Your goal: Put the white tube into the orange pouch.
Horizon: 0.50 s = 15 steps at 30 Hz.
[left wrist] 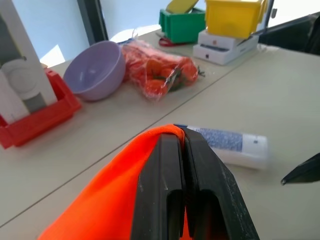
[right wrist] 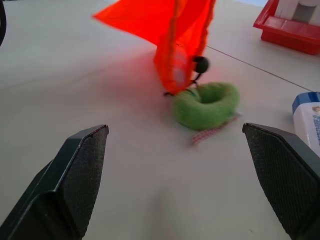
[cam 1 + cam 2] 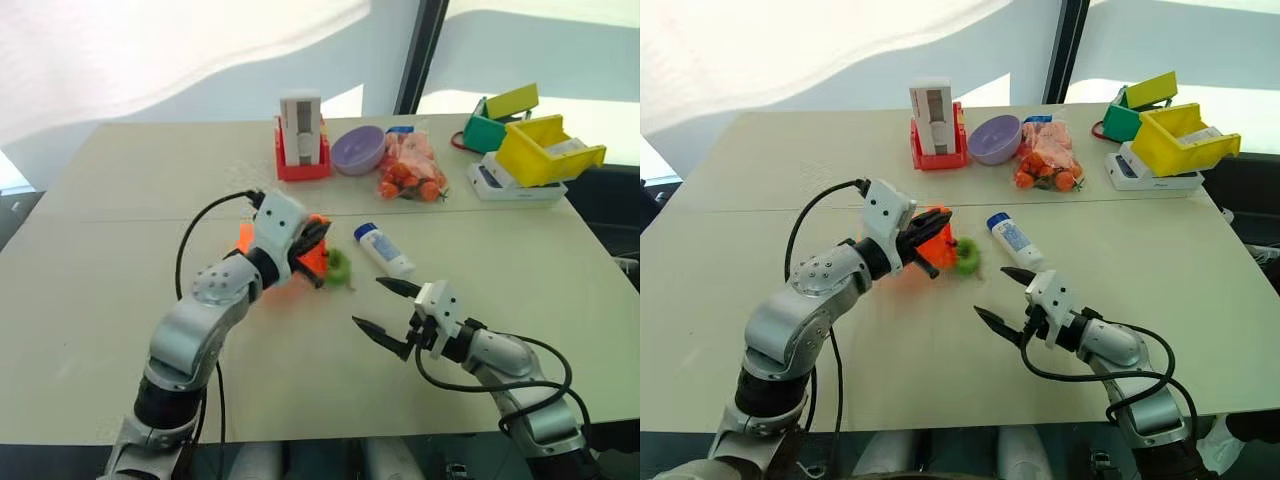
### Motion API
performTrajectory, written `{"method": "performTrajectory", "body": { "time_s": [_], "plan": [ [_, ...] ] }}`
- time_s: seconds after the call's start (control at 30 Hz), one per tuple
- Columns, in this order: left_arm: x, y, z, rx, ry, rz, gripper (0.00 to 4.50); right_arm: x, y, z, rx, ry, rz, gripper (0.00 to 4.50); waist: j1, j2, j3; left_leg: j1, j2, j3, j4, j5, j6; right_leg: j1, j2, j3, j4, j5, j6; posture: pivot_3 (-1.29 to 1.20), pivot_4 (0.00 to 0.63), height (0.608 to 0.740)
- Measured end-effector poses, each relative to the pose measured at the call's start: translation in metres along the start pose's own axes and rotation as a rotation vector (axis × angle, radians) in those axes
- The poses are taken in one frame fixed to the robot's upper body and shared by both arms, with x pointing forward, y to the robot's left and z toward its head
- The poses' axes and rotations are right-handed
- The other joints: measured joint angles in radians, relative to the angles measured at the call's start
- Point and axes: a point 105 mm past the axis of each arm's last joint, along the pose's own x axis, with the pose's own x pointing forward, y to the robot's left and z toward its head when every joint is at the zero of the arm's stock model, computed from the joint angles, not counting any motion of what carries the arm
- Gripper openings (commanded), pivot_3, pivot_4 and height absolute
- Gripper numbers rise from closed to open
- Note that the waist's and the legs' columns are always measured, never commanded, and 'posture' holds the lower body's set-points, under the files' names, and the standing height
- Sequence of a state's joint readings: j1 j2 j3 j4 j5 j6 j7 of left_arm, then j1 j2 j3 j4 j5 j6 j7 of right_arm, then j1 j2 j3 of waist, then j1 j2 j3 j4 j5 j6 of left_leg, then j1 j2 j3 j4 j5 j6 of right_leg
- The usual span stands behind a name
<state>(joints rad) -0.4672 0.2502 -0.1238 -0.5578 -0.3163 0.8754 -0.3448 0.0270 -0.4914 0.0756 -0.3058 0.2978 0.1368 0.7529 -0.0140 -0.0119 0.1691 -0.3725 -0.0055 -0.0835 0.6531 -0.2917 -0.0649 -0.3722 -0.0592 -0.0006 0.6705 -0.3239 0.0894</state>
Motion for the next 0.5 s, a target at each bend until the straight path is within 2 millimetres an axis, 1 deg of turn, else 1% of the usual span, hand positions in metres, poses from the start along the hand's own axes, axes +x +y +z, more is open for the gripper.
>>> {"method": "performTrajectory", "body": {
  "time_s": [0.1,0.17,0.27,0.3,0.33,0.4,0.43,0.5],
  "plan": [
    [-0.008,0.007,0.014,-0.017,-0.027,-0.006,0.1,0.0,0.0,0.0,0.003,0.002,-0.002,4.5,-0.004,0.0,0.0,0.0,0.0,0.0,0.0,0.0,0.0,0.0,0.0,0.0,0.0,0.0,0.0,0.0,0.15,0.74],
    [-0.019,0.016,0.012,-0.013,-0.003,0.004,0.1,0.0,-0.001,-0.001,0.007,0.008,-0.009,4.5,-0.005,0.0,0.0,0.001,0.001,0.0,0.0,0.0,0.0,0.0,0.001,0.0,0.0,0.0,0.0,0.0,0.15,0.74],
    [-0.036,0.029,-0.005,-0.04,0.058,0.034,0.1,-0.001,-0.005,-0.004,0.024,0.023,-0.032,4.5,-0.001,0.0,0.0,0.0,0.001,0.0,0.0,0.001,-0.001,-0.001,0.001,0.0,0.0,0.0,0.0,0.0,0.15,0.74],
    [-0.045,0.031,-0.014,-0.043,0.091,0.033,0.1,0.0,-0.007,-0.004,0.03,0.025,-0.037,4.5,-0.002,0.0,0.0,0.0,0.001,0.0,-0.001,0.001,-0.001,-0.001,0.001,0.001,0.0,0.0,0.0,0.0,0.15,0.74],
    [-0.058,0.035,-0.028,-0.049,0.147,0.036,0.1,0.0,-0.01,-0.005,0.04,0.032,-0.05,4.5,-0.006,0.001,0.0,0.001,0.002,0.001,-0.001,0.001,-0.001,-0.001,0.001,0.002,-0.001,0.0,0.0,0.0,0.15,0.74],
    [-0.078,0.039,-0.05,-0.076,0.224,0.044,0.1,-0.004,-0.019,-0.008,0.063,0.048,-0.085,4.5,-0.002,0.001,0.001,0.0,0.002,0.001,-0.001,0.001,-0.001,-0.001,0.001,0.003,-0.001,0.0,0.0,0.0,0.15,0.74],
    [-0.083,0.041,-0.054,-0.096,0.234,0.05,0.1,-0.006,-0.023,-0.009,0.068,0.06,-0.102,4.5,0.002,0.001,0.001,0.0,0.002,0.001,-0.001,0.001,-0.001,-0.001,0.0,0.003,-0.001,0.0,0.0,0.0,0.15,0.74],
    [-0.09,0.044,-0.055,-0.119,0.225,0.061,0.1,-0.004,-0.032,-0.008,0.067,0.068,-0.127,4.5,0.009,0.0,0.002,0.0,0.001,0.0,0.0,0.001,-0.001,0.0,-0.002,0.001,-0.001,0.0,-0.001,0.0,0.15,0.74]
  ]
}}
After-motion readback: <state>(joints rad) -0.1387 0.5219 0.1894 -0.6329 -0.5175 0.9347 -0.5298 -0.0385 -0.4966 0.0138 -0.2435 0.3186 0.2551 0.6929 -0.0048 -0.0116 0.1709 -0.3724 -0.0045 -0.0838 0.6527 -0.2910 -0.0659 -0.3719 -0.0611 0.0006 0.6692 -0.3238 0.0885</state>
